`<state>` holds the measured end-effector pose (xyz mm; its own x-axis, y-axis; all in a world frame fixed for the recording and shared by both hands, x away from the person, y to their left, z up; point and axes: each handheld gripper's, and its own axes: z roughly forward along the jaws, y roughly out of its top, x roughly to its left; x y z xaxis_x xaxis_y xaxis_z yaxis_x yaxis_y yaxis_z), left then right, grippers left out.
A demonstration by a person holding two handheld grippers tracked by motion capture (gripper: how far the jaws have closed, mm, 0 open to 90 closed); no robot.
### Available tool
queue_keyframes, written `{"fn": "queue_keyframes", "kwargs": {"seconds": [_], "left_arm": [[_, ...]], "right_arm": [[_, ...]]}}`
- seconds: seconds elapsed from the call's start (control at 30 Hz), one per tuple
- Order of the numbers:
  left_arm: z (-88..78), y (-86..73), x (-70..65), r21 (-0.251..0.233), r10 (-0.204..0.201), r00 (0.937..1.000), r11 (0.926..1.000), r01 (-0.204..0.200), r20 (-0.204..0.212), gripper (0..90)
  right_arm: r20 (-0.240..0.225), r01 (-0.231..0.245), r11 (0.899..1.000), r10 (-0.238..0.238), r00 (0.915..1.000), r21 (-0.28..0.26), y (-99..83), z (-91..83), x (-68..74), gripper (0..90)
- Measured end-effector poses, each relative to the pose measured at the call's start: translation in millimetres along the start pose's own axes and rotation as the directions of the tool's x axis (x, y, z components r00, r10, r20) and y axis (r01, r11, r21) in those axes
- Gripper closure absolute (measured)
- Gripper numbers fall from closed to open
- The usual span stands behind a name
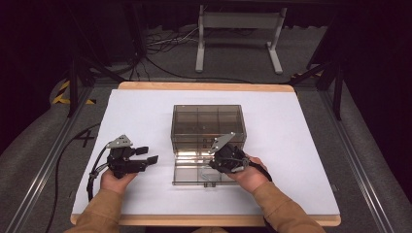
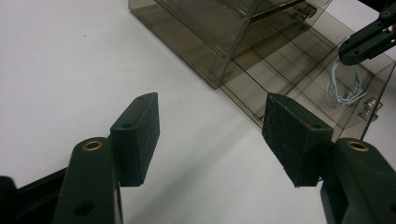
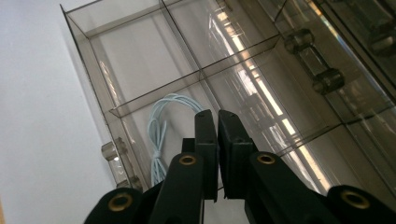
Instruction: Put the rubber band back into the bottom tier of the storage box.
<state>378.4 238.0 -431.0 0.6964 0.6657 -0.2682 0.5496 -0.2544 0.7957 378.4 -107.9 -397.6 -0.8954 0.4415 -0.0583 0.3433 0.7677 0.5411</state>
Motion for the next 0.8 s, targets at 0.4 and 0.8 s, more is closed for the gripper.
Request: {"fn": "queue_keyframes", "kwargs": {"seconds": [0.4, 0.8], "left_arm": [[0.3, 0.1, 0.0, 0.001, -0.001, 1.0000, 1.0000, 0.001, 0.002, 37.6], [0.1, 0.1, 0.0, 0.001, 0.000, 1.0000, 1.0000, 0.000, 0.002, 37.6]], "right_arm": [[0.007, -0.009, 0.999, 0.009, 0.9999, -0.034, -2.6, 0.8, -3.8, 78.3], [0.009, -0.013, 0.999, 0.013, 0.9999, -0.050, -3.1, -7.0, -5.5, 86.2]]}}
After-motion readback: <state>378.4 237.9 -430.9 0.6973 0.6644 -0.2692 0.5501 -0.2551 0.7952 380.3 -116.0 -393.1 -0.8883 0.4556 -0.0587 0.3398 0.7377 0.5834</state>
